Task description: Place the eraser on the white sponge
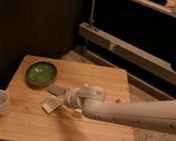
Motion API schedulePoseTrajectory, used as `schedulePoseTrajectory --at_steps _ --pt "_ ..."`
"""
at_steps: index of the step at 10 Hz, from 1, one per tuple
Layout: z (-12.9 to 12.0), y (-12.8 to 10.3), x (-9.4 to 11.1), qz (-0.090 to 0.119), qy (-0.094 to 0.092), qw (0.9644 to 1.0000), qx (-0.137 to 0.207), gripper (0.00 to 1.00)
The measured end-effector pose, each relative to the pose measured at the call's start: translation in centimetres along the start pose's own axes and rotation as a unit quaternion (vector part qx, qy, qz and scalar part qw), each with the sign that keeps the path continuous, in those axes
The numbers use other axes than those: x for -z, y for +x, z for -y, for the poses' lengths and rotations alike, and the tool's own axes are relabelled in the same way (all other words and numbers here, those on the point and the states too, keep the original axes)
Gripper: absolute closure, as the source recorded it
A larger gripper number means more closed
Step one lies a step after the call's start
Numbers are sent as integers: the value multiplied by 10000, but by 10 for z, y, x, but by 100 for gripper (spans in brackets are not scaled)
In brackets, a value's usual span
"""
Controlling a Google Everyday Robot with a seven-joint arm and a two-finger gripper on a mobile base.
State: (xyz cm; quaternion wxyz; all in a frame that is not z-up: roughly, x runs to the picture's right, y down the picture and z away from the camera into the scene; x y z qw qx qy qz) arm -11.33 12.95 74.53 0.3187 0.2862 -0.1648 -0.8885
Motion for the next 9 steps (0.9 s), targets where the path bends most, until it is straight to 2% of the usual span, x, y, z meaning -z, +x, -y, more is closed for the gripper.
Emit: schedulePoseTrajectory --at_steps 5,7,9 --pt "-4 -13 -3 64 12 9998 -165 100" --pt "-3 -14 -5 260 9 9996 -118 100" --pt "-5 -17 -4 340 -30 9993 -118 100"
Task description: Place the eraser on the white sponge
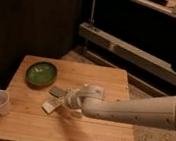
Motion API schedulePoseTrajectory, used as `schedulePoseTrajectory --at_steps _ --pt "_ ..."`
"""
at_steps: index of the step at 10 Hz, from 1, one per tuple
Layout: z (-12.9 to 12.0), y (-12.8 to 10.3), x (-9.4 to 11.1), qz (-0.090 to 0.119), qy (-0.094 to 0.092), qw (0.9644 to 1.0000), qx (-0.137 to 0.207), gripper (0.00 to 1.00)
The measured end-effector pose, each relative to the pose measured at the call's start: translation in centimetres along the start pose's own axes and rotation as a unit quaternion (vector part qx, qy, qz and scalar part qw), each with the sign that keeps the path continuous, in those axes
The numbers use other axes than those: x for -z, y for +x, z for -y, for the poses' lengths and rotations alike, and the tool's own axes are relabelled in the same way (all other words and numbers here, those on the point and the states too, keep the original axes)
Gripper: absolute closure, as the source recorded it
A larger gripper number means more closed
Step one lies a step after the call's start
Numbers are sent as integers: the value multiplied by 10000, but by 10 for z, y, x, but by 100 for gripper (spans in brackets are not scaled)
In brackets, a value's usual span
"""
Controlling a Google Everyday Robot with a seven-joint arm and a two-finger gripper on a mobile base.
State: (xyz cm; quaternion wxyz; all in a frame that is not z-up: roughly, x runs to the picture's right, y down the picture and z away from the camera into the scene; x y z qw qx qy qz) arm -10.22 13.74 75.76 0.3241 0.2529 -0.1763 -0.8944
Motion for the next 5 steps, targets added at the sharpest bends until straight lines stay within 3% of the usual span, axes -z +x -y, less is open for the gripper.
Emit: schedulePoseTrajectory --at_steps 5 --pt "0 -3 -3 60 23 10000 -43 100"
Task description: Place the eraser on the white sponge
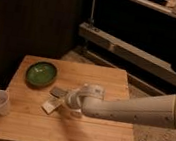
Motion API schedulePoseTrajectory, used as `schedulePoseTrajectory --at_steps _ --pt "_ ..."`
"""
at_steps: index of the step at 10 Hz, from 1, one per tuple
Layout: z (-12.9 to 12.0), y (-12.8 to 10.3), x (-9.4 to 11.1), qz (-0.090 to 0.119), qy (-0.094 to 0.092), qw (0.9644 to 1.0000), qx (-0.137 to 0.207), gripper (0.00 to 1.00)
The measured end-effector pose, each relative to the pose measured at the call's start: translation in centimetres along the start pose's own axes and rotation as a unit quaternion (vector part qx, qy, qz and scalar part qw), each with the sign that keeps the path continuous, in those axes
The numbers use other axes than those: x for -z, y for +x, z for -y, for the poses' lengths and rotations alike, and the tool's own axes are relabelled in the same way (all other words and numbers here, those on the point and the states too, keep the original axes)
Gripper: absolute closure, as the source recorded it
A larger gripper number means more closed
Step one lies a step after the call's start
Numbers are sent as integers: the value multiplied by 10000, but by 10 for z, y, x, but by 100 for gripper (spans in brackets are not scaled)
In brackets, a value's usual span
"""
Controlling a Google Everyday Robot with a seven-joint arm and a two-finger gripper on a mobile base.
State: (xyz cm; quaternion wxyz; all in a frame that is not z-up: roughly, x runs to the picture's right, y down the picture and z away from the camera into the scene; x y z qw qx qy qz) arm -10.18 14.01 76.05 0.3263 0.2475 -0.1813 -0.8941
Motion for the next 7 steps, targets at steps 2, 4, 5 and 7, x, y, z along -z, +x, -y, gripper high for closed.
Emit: schedulePoseTrajectory --at_steps 2,4,5,7 --pt "2 -4 -3 -69 76 9999 -79 100" --pt "2 -15 -9 -165 183 9995 -177 100" --pt "2 -16 -10 -170 209 9995 -179 100" --pt "5 -21 -15 -166 324 9991 -234 100"
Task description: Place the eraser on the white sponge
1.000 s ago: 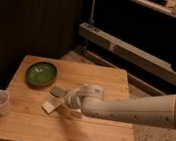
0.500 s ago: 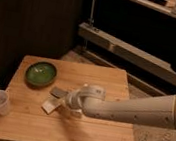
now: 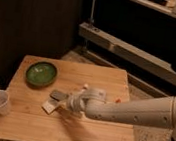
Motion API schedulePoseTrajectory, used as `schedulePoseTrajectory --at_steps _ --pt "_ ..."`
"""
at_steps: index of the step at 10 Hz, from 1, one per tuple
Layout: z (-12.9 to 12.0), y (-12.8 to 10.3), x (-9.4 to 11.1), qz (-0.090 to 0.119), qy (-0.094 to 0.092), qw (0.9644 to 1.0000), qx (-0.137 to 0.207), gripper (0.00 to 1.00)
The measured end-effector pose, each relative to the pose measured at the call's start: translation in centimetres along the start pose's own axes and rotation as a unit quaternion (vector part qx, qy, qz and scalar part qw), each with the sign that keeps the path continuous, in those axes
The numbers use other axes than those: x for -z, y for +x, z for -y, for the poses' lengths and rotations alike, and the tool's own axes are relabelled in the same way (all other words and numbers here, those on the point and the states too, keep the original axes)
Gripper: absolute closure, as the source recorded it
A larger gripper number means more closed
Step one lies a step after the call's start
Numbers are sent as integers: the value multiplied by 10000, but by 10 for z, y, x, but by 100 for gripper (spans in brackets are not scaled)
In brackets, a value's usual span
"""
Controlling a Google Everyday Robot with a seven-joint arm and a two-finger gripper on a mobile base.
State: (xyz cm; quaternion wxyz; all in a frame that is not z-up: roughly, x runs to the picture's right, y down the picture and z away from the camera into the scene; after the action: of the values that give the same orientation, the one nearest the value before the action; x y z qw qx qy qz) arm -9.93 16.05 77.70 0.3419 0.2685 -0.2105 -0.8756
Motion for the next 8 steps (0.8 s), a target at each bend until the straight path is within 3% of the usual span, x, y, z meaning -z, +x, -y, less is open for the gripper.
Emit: schedulePoseTrajectory --at_steps 8 --pt "7 -2 -10 -315 350 9987 -207 100"
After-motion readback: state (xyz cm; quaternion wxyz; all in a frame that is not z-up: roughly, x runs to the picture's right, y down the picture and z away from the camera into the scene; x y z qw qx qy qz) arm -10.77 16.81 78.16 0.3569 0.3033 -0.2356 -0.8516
